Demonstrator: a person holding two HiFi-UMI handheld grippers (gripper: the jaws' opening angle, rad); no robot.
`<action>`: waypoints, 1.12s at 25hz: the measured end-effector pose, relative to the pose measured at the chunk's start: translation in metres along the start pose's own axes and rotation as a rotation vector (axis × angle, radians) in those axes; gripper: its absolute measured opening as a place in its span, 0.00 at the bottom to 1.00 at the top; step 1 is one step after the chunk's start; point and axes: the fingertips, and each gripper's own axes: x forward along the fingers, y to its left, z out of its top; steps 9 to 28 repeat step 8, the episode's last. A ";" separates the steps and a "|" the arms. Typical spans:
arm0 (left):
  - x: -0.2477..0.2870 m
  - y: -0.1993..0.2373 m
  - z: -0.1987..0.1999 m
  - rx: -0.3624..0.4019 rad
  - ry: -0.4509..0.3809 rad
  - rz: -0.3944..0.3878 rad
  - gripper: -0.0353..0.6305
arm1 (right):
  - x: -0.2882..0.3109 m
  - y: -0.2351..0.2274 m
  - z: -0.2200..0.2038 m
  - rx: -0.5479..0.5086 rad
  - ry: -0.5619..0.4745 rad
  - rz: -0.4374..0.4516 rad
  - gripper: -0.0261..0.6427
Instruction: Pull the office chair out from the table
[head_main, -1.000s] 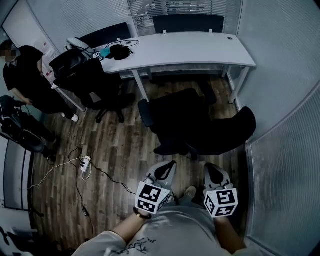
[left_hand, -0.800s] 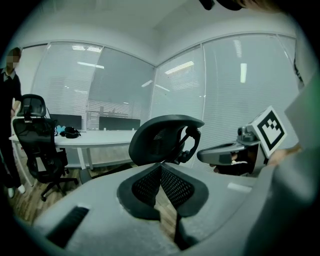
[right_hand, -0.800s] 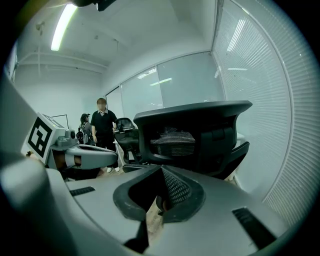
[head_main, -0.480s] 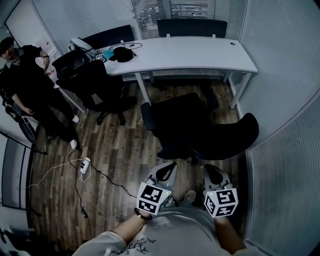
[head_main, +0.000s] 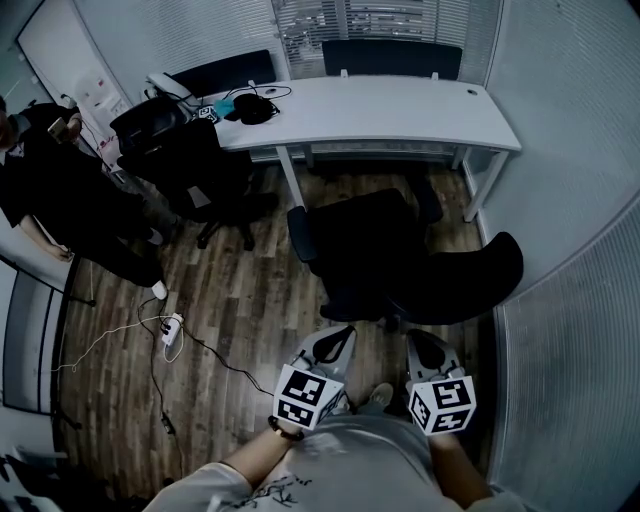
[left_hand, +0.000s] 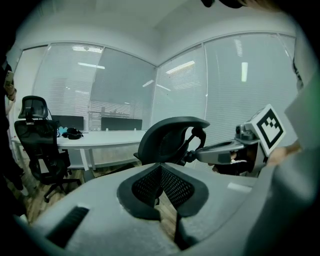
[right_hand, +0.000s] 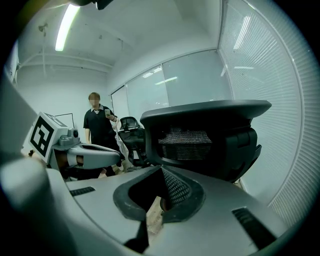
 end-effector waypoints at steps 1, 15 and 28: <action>0.000 0.000 0.000 0.002 0.000 -0.002 0.07 | 0.000 0.000 0.000 -0.001 0.000 0.000 0.05; 0.003 0.001 0.002 0.003 0.002 -0.008 0.07 | 0.002 -0.001 0.003 -0.006 0.002 0.000 0.05; 0.003 0.001 0.002 0.003 0.002 -0.008 0.07 | 0.002 -0.001 0.003 -0.006 0.002 0.000 0.05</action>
